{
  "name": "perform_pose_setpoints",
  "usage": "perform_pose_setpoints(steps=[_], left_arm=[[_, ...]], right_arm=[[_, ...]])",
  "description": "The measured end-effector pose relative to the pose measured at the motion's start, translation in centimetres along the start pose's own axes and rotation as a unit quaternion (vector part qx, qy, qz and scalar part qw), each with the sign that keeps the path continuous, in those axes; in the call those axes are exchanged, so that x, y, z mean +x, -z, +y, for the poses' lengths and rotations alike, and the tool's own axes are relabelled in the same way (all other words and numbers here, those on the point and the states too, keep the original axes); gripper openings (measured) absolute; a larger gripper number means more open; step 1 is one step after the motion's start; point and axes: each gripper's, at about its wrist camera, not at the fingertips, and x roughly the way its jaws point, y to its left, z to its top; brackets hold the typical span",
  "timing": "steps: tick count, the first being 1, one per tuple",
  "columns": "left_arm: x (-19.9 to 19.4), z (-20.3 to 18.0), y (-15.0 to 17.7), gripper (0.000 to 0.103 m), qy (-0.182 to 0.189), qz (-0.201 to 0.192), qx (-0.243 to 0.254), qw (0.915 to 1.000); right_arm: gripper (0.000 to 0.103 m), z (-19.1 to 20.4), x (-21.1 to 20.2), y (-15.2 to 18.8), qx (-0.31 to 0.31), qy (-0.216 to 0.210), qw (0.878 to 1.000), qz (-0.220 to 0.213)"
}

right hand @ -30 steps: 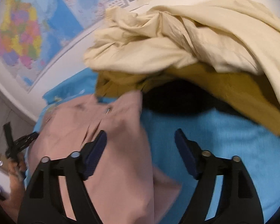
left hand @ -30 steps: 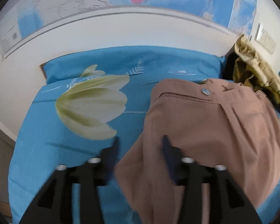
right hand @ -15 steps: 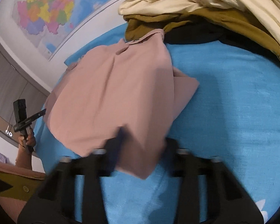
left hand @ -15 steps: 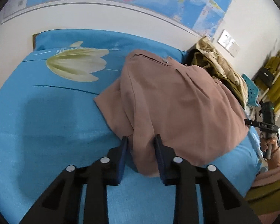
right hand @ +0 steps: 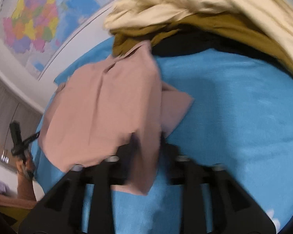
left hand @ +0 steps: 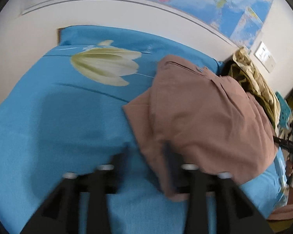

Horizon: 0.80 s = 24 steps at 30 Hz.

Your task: Fold large clothes

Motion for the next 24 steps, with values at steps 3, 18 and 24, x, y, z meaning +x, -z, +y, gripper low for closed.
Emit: perform_pose_setpoints(steps=[3,18,24], left_arm=[[-1.5,0.9,0.9,0.051,0.027,-0.004,-0.019,0.9994],[-1.5,-4.7,5.3,0.065,0.174,0.064,-0.005,0.9826],[0.3,-6.6,4.9,0.077,0.200,0.079,-0.011,0.9765]], right_arm=[[0.065,-0.5,-2.6,0.8,0.034,-0.030,0.999,-0.022],[0.075,2.9,-0.3,5.6,0.096,-0.161,0.981,0.048],[0.075,4.6,1.6,4.5,0.093,-0.145,0.984,0.038]])
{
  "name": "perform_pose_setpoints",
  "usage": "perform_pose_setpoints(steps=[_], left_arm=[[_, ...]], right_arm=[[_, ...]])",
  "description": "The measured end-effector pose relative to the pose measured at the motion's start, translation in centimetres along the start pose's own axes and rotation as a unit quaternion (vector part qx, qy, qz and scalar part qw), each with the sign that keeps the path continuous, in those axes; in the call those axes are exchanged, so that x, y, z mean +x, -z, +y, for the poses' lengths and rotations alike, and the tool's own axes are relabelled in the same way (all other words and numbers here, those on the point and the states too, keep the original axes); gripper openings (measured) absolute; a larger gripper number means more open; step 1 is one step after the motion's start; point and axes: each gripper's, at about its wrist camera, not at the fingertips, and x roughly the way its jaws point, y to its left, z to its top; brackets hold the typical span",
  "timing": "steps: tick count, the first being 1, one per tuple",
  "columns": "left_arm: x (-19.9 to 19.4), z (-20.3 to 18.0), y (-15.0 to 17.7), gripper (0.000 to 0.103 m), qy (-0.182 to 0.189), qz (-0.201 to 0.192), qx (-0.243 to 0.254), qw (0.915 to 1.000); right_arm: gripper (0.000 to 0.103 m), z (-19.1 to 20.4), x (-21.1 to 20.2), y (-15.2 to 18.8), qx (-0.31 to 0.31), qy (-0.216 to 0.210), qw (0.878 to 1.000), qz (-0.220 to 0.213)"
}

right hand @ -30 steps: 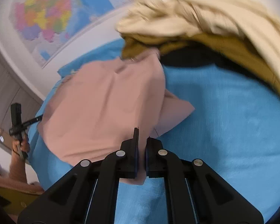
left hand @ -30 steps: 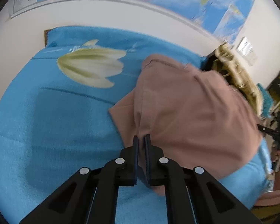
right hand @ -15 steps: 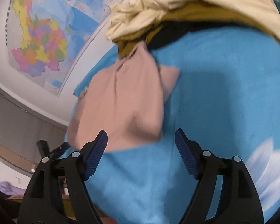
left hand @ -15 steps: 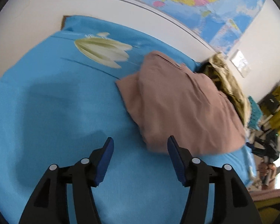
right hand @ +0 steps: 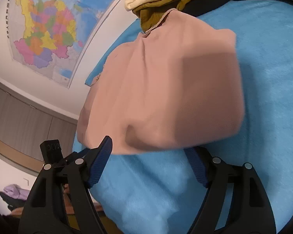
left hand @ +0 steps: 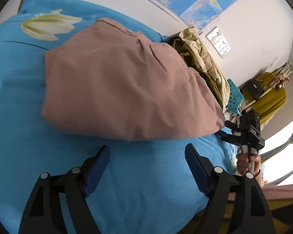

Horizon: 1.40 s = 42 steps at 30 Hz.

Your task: Fold large clothes

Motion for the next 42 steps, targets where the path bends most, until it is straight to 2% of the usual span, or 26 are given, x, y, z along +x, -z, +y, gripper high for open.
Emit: perform_pose_setpoints(steps=[4,8,11,16,28,42], left_arm=[[0.8,0.4,-0.9,0.093,0.040,-0.010,-0.034,0.9986],[1.3,0.3,-1.7,0.095,0.043,-0.024,-0.047,0.9977],[1.8,0.1,-2.3,0.096,0.036,-0.030,-0.060,0.9971],[2.2,0.6,-3.3,0.096,0.031,-0.039,-0.089,0.9948],[3.3,0.8,-5.0,0.096,0.013,-0.052,-0.122,0.9912],[4.5,-0.9,-5.6,0.096,-0.060,-0.051,-0.098,0.9921]], right_arm=[[0.076,-0.1,0.5,-0.3,0.005,0.001,1.000,-0.015],[0.078,0.1,1.1,-0.5,0.010,0.010,0.999,-0.032],[0.081,0.5,1.6,-0.8,0.007,0.015,0.999,-0.042],[0.082,0.6,1.8,-1.2,0.011,0.019,0.998,-0.051],[0.083,1.2,2.8,-2.4,0.007,0.025,0.998,-0.062],[0.084,1.5,3.5,-3.4,0.003,0.024,0.997,-0.071]])
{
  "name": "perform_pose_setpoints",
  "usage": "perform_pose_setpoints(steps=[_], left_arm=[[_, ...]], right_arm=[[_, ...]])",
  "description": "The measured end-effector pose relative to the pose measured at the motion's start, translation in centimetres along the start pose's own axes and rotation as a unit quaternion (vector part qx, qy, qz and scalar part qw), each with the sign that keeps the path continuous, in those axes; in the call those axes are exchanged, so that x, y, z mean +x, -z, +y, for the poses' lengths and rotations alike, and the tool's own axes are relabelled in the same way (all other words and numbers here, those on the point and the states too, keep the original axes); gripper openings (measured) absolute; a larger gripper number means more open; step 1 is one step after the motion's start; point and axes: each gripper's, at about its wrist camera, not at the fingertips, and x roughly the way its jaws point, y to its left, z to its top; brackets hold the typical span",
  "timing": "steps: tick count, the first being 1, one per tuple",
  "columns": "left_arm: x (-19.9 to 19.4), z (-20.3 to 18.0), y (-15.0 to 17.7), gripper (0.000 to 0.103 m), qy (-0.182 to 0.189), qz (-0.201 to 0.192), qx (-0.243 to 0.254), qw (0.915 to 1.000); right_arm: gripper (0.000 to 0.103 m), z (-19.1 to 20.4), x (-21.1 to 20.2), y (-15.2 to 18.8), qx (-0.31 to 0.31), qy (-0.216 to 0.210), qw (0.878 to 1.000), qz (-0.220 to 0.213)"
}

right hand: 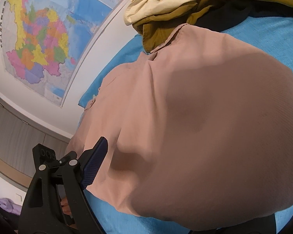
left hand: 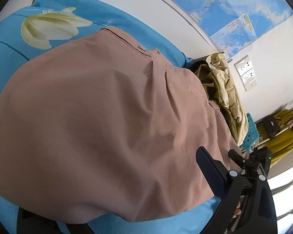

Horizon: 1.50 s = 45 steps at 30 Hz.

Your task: Fold large clothes

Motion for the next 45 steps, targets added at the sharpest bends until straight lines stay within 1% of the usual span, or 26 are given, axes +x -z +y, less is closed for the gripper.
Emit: perform_pose_setpoints(steps=[7,12,16,18,21,23,24,25,26,27,28,29,30,31,33,34,35,36,37,38,39,40,41,42,43,45], left_arm=[[0.3,-0.1,0.0,0.096,-0.010,-0.004,0.010,0.9999],[0.4,-0.1,-0.2,0.096,-0.007,-0.004,0.010,0.9999],[0.7,0.3,-0.8,0.096,0.006,-0.007,0.003,1.0000],[0.9,0.6,-1.2,0.096,0.015,-0.008,-0.001,0.9999],[1.0,0.8,-1.8,0.096,0.025,-0.008,-0.010,0.9996],[1.2,0.8,-2.1,0.096,0.024,-0.005,-0.013,0.9996],[1.3,0.7,-2.2,0.094,0.017,-0.006,-0.012,0.9998],[1.3,0.7,-2.3,0.088,0.011,-0.006,-0.010,0.9999],[1.4,0.5,-2.4,0.086,-0.004,-0.007,-0.003,1.0000],[1.4,0.4,-2.4,0.080,-0.013,-0.008,0.000,0.9999],[1.5,0.4,-2.5,0.080,-0.017,-0.009,0.002,0.9998],[1.5,0.4,-2.6,0.080,-0.017,-0.010,0.001,0.9998],[1.6,0.5,-2.8,0.081,-0.015,-0.011,-0.002,0.9998],[1.7,0.5,-2.8,0.087,-0.011,-0.011,-0.004,0.9999],[2.0,0.4,-3.0,0.096,0.006,-0.009,-0.003,0.9999],[2.1,0.2,-3.0,0.096,0.000,-0.009,0.001,1.0000],[2.3,-0.1,-3.1,0.096,-0.008,-0.007,0.006,0.9999],[2.5,-0.4,-3.1,0.095,-0.019,-0.005,0.016,0.9997],[2.6,-0.6,-3.2,0.090,-0.030,-0.006,0.023,0.9993],[2.7,-0.7,-3.3,0.086,-0.042,-0.006,0.027,0.9987],[2.7,-0.8,-3.5,0.071,-0.064,-0.006,0.029,0.9975],[2.7,-0.6,-3.6,0.059,-0.071,-0.005,0.027,0.9971],[2.7,-0.3,-3.9,0.055,-0.074,-0.003,0.018,0.9971],[2.6,0.1,-4.0,0.046,-0.075,-0.002,0.012,0.9971],[2.5,0.4,-4.2,0.045,-0.071,-0.001,0.006,0.9974],[2.4,0.7,-4.3,0.044,-0.064,0.001,0.005,0.9979]], right_arm=[[0.095,0.8,0.6,0.0,-0.021,0.003,1.000,0.005],[0.096,1.1,0.9,-0.3,-0.020,0.007,1.000,0.008],[0.096,0.9,1.2,-0.7,-0.004,0.004,1.000,0.009],[0.089,0.9,1.5,-0.9,-0.002,0.003,1.000,0.010],[0.075,0.6,2.0,-1.3,-0.001,0.002,1.000,0.013],[0.061,0.2,2.3,-1.6,0.009,-0.001,1.000,0.016],[0.058,-0.1,2.4,-1.8,0.015,-0.009,1.000,0.019],[0.055,-0.3,2.5,-1.9,0.020,-0.012,1.000,0.021],[0.055,-0.4,2.6,-1.9,0.023,-0.013,0.999,0.021],[0.057,-0.4,2.6,-2.0,0.025,-0.016,0.999,0.022],[0.066,-0.3,2.7,-2.1,0.026,-0.024,0.999,0.019],[0.072,-0.1,2.7,-2.2,0.025,-0.035,0.999,0.019],[0.073,0.3,2.9,-2.2,0.024,-0.034,0.999,0.022],[0.073,0.4,3.1,-2.3,0.022,-0.029,0.999,0.023],[0.062,0.8,3.7,-2.4,0.006,-0.013,0.999,0.034],[0.055,0.6,3.9,-2.4,0.005,-0.011,0.999,0.038],[0.044,0.5,4.0,-2.5,0.006,-0.017,0.999,0.041],[0.038,-0.1,4.2,-2.6,0.019,-0.032,0.998,0.047],[0.026,-0.7,4.4,-2.6,0.034,-0.047,0.997,0.052],[0.020,-1.3,4.6,-2.5,0.047,-0.058,0.996,0.056],[0.019,-1.5,4.6,-2.5,0.050,-0.060,0.995,0.056],[0.019,-1.4,4.6,-2.4,0.046,-0.060,0.996,0.056],[0.019,-1.2,4.6,-2.4,0.042,-0.060,0.996,0.056],[0.019,-1.0,4.6,-2.4,0.039,-0.058,0.996,0.057],[0.019,-1.0,4.7,-2.5,0.037,-0.059,0.996,0.058],[0.020,-1.1,4.7,-2.6,0.042,-0.065,0.995,0.062]])
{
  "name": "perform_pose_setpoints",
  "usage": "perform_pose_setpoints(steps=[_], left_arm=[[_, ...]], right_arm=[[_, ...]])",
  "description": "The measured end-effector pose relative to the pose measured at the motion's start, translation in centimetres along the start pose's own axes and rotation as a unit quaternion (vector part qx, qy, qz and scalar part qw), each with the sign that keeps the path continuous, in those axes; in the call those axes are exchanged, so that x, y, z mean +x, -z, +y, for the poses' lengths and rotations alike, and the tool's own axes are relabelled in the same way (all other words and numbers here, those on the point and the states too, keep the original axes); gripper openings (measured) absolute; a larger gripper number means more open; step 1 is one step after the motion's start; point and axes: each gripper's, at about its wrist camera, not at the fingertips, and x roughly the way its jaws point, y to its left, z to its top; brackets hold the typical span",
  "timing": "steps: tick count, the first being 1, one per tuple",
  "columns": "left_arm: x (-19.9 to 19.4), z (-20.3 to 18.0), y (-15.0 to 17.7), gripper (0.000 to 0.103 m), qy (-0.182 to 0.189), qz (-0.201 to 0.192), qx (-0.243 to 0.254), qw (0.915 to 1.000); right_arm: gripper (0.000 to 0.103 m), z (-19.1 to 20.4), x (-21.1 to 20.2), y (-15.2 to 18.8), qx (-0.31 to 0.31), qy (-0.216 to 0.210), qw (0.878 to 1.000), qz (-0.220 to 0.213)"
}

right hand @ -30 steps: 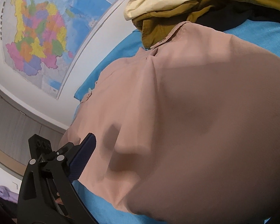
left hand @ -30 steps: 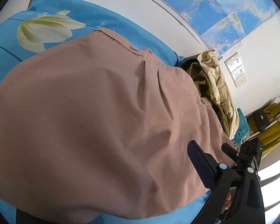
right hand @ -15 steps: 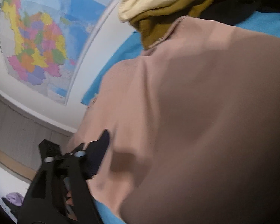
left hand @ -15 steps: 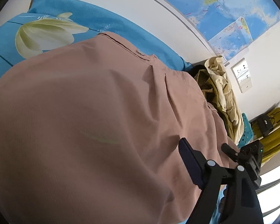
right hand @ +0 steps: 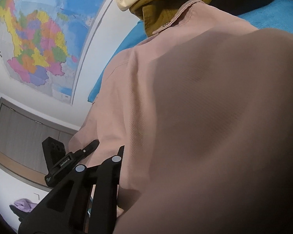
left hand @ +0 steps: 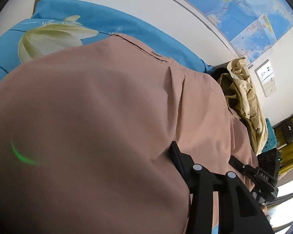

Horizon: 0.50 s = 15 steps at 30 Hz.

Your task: Fold large clothes

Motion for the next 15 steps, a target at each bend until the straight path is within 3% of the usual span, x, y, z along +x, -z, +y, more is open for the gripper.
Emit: perform_pose_setpoints(steps=[2,3,5,6,7,10,15], left_arm=[[0.0,0.1,-0.1,0.045,0.005,0.002,0.000,1.0000],[0.0,0.2,-0.2,0.050,0.013,0.005,-0.002,0.9999],[0.1,0.2,-0.5,0.054,0.024,0.014,-0.001,0.9996],[0.0,0.3,-0.6,0.052,0.023,0.018,0.002,0.9996],[-0.1,0.3,-0.7,0.039,0.022,0.018,0.001,0.9996],[-0.6,0.7,-1.4,0.022,0.049,0.022,-0.011,0.9985],[-3.8,0.0,-3.7,0.017,0.063,0.003,0.011,0.9979]], right_arm=[[0.027,-0.1,0.0,-0.2,0.010,-0.012,1.000,0.005],[0.029,0.1,0.0,-0.3,0.008,-0.016,1.000,0.010],[0.020,0.5,-0.1,-0.2,-0.005,-0.002,1.000,0.010],[0.017,0.7,-0.1,-0.1,-0.011,0.004,1.000,0.008],[0.015,0.9,-0.3,-0.1,-0.013,0.002,1.000,0.005],[0.013,2.3,-0.9,0.1,-0.035,0.008,0.999,-0.001],[0.012,7.8,-2.3,-0.6,-0.102,-0.004,0.995,-0.015]])
